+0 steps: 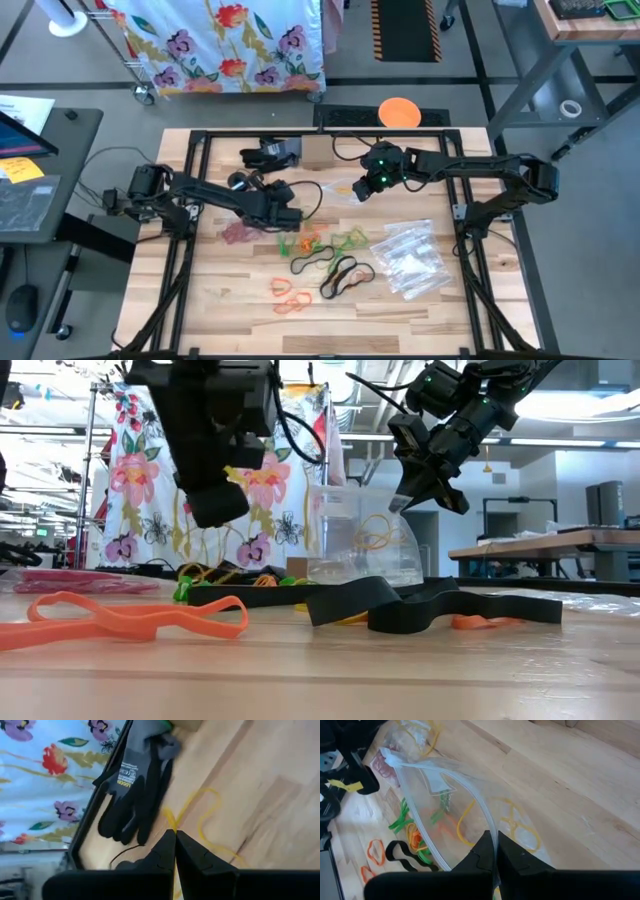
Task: Sort rubber bands
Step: Put the yellow rubber band into the transparent zip bag
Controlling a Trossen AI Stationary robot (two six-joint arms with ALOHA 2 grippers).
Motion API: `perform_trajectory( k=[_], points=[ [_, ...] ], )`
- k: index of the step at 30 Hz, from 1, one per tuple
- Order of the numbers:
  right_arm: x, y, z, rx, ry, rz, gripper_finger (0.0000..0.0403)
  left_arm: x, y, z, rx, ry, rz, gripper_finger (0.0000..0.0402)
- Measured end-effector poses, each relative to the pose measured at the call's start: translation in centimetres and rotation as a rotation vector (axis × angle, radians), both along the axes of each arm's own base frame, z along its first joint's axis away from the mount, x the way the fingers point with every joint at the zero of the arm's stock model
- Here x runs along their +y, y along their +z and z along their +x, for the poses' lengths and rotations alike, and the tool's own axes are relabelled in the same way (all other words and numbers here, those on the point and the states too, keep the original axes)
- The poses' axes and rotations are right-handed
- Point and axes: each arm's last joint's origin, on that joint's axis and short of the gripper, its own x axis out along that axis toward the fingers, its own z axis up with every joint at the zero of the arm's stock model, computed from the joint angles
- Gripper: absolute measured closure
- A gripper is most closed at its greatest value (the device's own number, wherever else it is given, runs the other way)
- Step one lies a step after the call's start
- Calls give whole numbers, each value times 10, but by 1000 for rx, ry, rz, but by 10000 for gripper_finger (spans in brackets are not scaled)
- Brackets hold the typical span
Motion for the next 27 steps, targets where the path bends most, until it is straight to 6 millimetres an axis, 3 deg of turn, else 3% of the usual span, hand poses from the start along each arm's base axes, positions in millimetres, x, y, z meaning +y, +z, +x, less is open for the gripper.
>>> perform_trajectory(
  k=[2,6,12,18,23,27],
  points=[
    [0,0,0,0,0,0,403,-1,0,5,-54,-1,-36,388],
    [0,0,0,0,0,0,403,-14,0,17,-51,-179,-85,364],
    [0,-1,0,8,0,3,403,-28,13,14,-73,-222,93,352],
    [0,-1,-1,8,0,3,403,-29,18,-17,-225,-273,70,362],
    [0,0,0,4,-2,4,403,-17,14,-52,-450,-460,-138,386],
    [0,0,0,-6,-3,0,403,-10,10,-69,-557,-540,-170,398]
  ],
)
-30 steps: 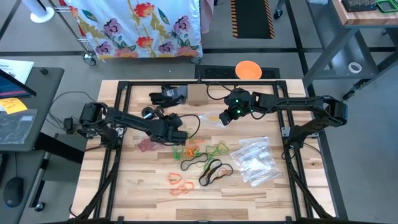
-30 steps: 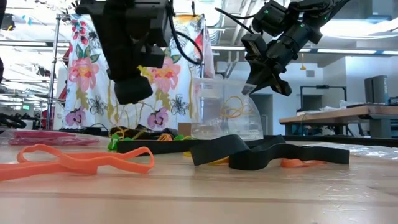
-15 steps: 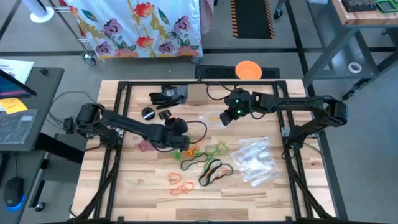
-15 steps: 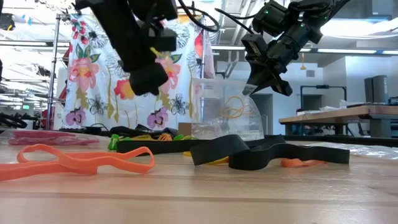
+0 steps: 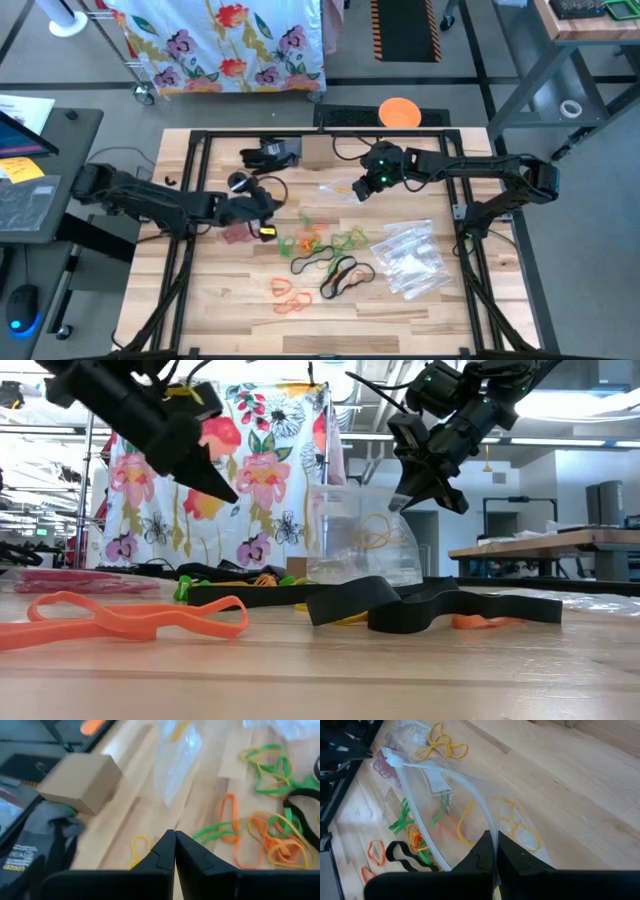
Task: Sort rubber bands
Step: Put the yellow rubber band into the transparent zip bag
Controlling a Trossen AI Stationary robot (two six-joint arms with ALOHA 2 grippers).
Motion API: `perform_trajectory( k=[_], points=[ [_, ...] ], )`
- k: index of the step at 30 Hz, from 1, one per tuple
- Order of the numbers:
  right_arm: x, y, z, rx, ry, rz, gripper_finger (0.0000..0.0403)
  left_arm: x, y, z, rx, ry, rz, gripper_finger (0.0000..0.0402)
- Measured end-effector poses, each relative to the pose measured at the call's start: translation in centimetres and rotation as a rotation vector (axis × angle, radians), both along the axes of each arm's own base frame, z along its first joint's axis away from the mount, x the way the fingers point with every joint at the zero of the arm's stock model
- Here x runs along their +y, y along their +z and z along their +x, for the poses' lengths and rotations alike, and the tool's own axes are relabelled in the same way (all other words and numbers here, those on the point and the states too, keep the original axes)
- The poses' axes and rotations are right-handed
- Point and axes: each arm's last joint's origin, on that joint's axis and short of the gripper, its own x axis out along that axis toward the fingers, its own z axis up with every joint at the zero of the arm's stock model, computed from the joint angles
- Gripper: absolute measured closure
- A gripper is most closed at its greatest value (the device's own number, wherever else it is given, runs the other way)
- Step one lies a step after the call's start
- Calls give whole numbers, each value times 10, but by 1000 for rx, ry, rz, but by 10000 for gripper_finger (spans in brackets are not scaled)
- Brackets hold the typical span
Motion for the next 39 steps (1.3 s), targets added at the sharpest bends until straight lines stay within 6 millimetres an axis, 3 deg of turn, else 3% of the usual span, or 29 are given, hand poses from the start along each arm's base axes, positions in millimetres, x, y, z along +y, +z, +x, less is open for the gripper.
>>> perform_trajectory(
  k=[7,12,20,25,28,33,39],
  points=[
    [0,1,1,-14,0,-5,403,8,-2,-2,-57,64,-72,393],
    [0,1,1,-13,0,-5,403,11,-13,4,10,63,-40,362],
    [0,1,1,-15,0,-6,403,19,-44,22,77,42,-121,274],
    [0,1,1,-15,0,-6,403,30,-67,36,183,25,-224,257],
    [0,1,1,-13,1,-5,403,37,-81,46,240,51,-235,258],
    [0,1,1,-12,1,-5,403,41,-86,63,356,26,-307,280],
    [1,1,1,-12,5,-5,403,39,-69,82,435,7,-343,382]
  ],
)
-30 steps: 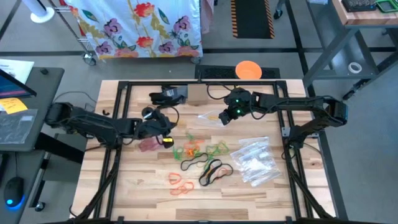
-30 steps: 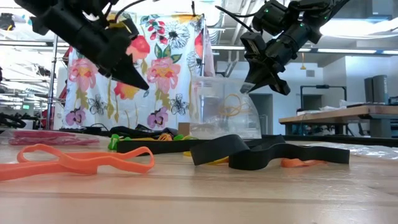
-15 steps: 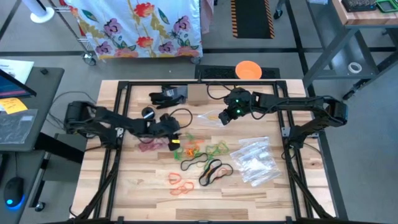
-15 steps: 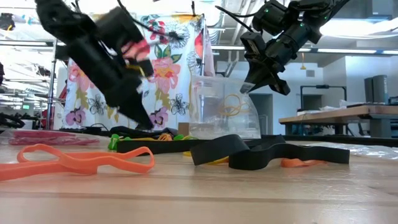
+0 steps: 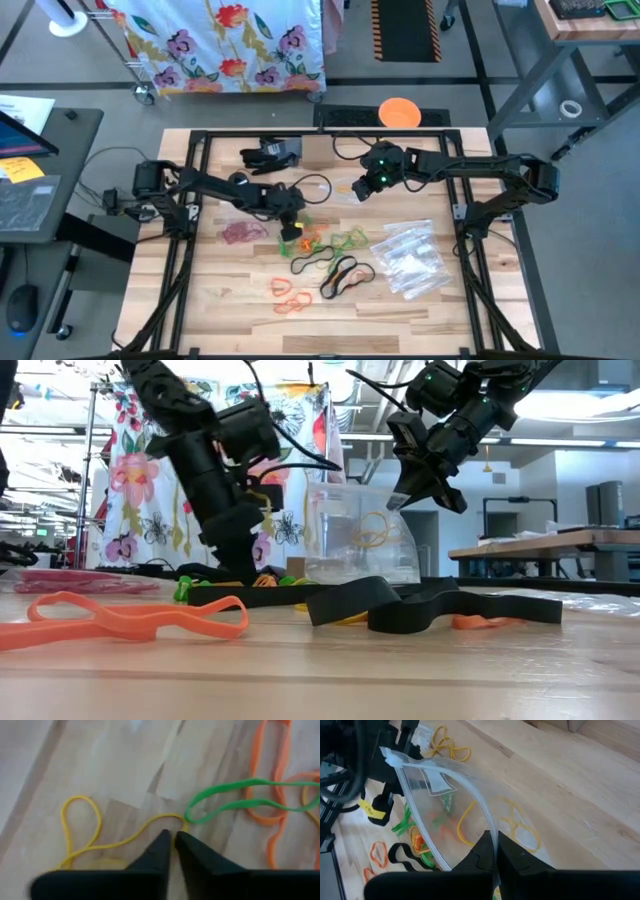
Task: Sort rubber bands
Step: Put the yellow rubber band into the transparent zip bag
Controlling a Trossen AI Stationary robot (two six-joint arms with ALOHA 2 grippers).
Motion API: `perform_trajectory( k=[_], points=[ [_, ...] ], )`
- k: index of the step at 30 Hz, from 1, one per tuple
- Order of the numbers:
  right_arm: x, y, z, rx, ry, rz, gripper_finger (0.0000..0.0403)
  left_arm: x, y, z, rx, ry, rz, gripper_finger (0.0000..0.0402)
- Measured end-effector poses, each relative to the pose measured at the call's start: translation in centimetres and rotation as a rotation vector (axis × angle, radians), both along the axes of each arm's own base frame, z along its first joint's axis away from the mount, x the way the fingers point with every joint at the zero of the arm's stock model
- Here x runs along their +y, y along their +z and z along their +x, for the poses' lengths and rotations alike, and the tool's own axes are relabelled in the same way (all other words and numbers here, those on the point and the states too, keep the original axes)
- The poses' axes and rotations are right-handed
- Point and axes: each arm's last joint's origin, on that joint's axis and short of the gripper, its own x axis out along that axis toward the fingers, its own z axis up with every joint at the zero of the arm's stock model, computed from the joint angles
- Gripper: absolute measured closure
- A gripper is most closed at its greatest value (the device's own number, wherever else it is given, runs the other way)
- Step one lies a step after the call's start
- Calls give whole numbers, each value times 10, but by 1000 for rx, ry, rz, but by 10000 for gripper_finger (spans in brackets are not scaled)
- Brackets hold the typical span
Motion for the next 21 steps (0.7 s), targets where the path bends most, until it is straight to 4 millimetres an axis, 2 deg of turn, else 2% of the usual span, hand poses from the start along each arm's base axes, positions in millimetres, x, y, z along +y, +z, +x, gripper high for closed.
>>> perform_trajectory(
  k=[5,9,16,21],
  points=[
    [3,0,1,6,13,0,403,-11,13,8,18,-89,35,398],
    [5,-1,1,14,19,3,403,-18,30,7,-34,-120,110,401],
    [5,-2,0,25,18,7,403,-30,64,-7,-162,-136,138,401],
    [5,-2,0,23,17,7,403,-46,78,-17,-264,-197,152,401]
  ],
)
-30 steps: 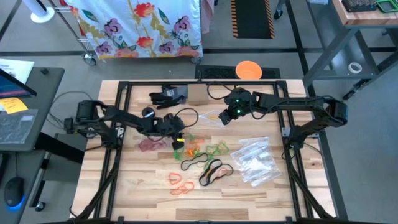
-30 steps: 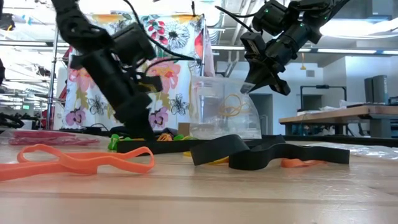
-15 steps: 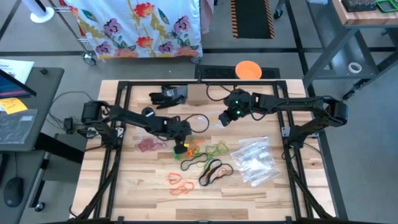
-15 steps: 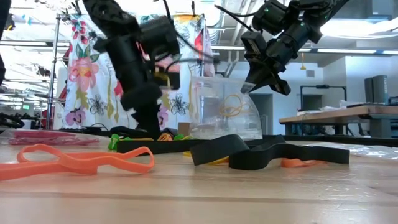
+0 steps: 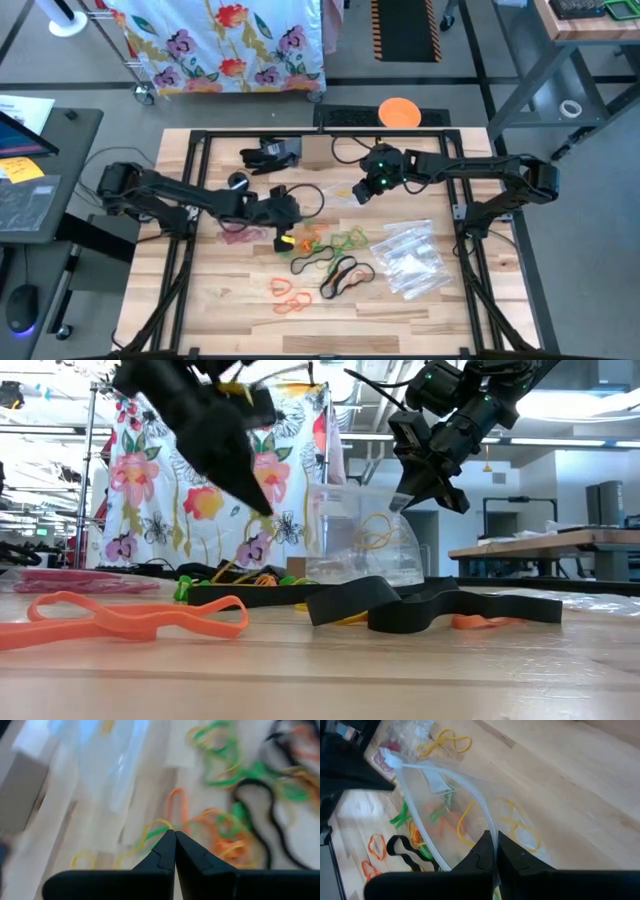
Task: Sort rubber bands
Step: Put the yellow rubber band into the transparent zip bag
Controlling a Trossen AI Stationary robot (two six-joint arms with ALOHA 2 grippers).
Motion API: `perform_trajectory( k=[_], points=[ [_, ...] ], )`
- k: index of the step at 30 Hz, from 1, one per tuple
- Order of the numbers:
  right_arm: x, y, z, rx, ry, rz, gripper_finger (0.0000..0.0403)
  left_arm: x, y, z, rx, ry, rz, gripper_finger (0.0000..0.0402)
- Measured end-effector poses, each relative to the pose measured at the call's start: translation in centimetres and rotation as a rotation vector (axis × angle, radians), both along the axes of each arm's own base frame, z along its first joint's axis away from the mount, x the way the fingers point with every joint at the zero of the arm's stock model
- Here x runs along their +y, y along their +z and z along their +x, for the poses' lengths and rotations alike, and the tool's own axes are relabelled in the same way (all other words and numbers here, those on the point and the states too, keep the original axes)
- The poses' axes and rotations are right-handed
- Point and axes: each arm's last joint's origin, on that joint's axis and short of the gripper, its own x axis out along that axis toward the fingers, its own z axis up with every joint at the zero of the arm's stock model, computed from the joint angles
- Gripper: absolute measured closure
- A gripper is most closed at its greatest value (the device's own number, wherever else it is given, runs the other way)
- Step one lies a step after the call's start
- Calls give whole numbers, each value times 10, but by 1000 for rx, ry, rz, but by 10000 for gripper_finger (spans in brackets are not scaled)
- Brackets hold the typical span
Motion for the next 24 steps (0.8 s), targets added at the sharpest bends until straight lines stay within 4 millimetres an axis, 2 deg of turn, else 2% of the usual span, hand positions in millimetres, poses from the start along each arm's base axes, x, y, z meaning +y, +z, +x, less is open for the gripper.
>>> perform_trajectory(
  k=[3,7,14,19,24],
  points=[
    [0,0,0,0,0,0,403,-8,12,-3,-84,-31,10,401],
    [0,0,0,-4,-1,-1,403,-16,38,-6,-271,8,51,401],
    [-1,3,2,-36,-4,-11,403,-19,69,-2,-524,-60,144,401],
    [-1,3,2,-35,-6,-12,403,-6,83,2,-642,-72,252,401],
    [-1,2,2,-34,-5,-12,403,15,102,6,-763,-84,200,401]
  ],
)
